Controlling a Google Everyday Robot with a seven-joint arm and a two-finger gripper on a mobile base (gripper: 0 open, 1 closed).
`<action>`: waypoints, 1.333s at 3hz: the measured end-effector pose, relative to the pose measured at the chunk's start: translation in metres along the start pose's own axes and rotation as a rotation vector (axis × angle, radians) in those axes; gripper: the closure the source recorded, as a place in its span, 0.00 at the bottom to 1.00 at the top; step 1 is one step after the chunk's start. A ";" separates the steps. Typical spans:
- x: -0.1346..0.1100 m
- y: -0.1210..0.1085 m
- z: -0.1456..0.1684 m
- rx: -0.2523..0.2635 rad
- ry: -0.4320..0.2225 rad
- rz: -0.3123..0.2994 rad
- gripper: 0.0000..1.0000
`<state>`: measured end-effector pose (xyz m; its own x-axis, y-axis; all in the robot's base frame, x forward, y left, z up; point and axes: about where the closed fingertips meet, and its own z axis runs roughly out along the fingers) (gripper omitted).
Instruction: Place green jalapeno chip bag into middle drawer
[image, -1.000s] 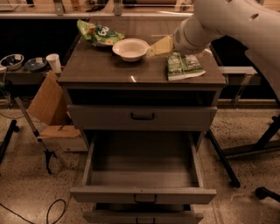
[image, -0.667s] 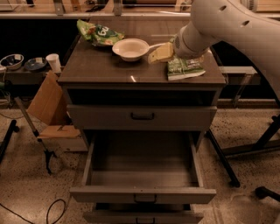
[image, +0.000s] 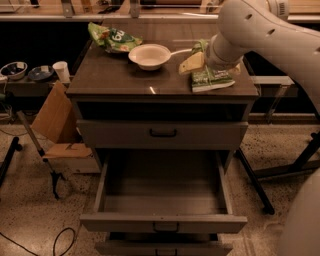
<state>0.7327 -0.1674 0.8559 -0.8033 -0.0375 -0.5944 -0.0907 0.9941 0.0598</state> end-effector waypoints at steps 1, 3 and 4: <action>-0.005 -0.015 0.010 0.048 0.009 0.024 0.00; -0.009 -0.025 0.027 0.104 0.042 0.034 0.00; -0.008 -0.021 0.032 0.094 0.048 0.017 0.19</action>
Offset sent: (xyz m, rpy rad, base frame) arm 0.0282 -0.0312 -0.0121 -0.0715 0.0288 -0.1177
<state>0.7598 -0.1852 0.8343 -0.8315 -0.0230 -0.5551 -0.0227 0.9997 -0.0074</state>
